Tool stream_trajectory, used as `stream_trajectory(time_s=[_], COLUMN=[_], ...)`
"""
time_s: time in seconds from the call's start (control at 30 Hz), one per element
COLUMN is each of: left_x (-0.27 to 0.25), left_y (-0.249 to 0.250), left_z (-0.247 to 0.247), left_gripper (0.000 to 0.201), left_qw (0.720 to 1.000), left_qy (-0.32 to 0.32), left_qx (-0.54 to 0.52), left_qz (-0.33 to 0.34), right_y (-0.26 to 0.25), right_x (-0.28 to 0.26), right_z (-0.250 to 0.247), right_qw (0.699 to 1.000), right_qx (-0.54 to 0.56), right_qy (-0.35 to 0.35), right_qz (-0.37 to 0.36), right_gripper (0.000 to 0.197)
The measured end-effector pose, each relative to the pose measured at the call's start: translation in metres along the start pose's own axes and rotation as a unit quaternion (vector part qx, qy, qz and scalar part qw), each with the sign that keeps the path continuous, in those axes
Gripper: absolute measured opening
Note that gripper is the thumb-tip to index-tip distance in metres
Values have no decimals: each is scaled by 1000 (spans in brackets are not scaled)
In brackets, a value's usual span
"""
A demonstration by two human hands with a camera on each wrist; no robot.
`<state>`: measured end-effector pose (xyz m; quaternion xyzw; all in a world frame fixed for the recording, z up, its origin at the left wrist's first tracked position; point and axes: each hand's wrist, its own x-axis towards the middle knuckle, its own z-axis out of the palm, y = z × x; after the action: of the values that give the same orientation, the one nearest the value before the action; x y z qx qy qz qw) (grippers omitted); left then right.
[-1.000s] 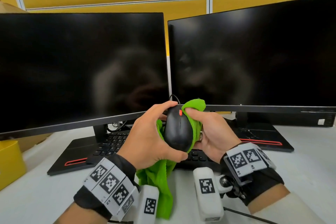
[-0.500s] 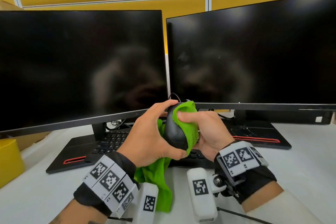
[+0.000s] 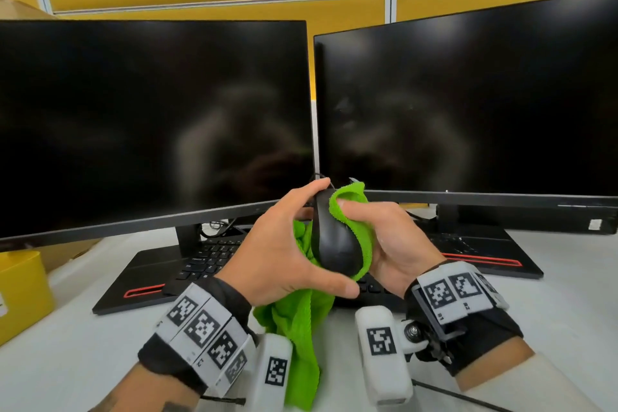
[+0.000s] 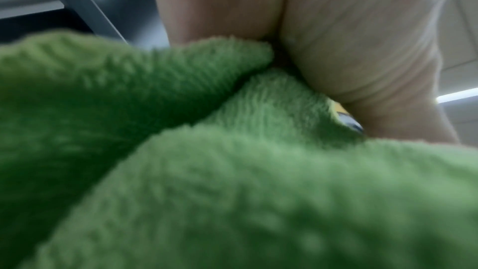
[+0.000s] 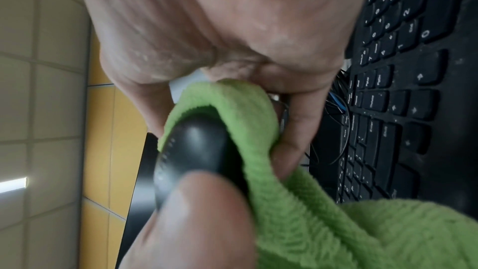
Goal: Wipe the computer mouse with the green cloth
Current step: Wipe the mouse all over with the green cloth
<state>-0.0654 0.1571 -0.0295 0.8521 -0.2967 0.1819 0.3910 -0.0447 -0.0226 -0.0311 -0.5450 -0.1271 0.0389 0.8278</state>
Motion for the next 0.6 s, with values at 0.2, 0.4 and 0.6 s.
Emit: stream_trajectory(time_s=[0.2, 0.4, 0.6], left_x=[2, 2, 2], left_y=[0, -1, -6], left_z=[1, -1, -2], left_gripper=[123, 121, 123], left_qw=[999, 999, 997], left_qy=[14, 7, 52], left_qx=[16, 13, 37], left_qz=[24, 39, 30], right_y=[1, 0, 5], right_x=[3, -1, -4], right_z=[-1, -1, 1], right_qw=[999, 998, 993], right_qx=[19, 38, 15], right_qy=[20, 3, -116], right_qz=[45, 40, 16], right_gripper=[60, 44, 59])
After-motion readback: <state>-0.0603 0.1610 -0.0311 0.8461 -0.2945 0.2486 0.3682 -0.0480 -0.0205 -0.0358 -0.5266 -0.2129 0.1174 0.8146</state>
